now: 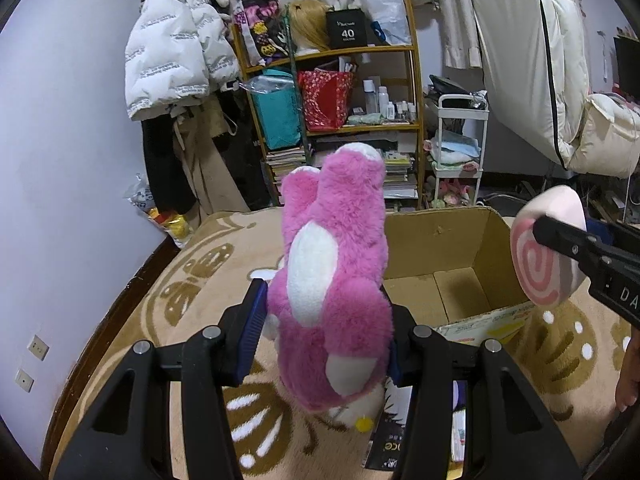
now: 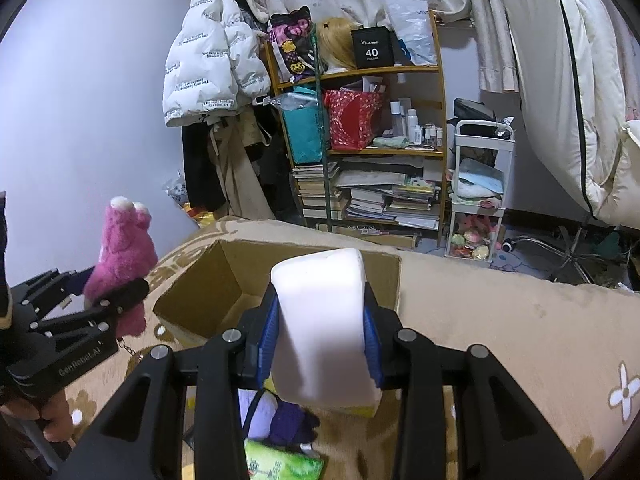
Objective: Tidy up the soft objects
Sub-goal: 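Carry the pink bear into the box with the left gripper while the right gripper carries the cushion in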
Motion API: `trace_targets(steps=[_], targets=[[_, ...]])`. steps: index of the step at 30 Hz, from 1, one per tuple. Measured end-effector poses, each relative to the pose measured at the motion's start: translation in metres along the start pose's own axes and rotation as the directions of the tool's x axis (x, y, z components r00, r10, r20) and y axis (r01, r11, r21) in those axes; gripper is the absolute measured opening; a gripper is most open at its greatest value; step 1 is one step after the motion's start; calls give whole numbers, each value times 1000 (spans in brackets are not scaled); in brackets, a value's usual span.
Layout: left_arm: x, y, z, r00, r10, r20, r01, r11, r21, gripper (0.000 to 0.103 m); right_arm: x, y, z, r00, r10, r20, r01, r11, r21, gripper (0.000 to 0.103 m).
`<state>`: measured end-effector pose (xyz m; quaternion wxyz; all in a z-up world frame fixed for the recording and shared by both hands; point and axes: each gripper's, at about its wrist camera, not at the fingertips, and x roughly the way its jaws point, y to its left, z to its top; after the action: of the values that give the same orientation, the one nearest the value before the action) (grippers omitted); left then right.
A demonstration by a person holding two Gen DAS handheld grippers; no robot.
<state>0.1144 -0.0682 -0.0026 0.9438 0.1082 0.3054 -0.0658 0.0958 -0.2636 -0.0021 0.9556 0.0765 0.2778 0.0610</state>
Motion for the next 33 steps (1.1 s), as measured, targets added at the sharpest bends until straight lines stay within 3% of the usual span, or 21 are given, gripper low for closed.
trace_targets(steps=[19,29,33], targets=[[53,-11,14,994,-31,-101,34,999,25,49,37,-9,5,997,72,5,-72,997,40,42],[66,-12,11,981,-58,-187,62,998,16,53,57,-10,-7,991,100,-88,-95,994,60,47],[67,-11,15,971,-105,-214,105,994,-11,53,59,-11,-9,990,95,-104,-89,994,63,48]])
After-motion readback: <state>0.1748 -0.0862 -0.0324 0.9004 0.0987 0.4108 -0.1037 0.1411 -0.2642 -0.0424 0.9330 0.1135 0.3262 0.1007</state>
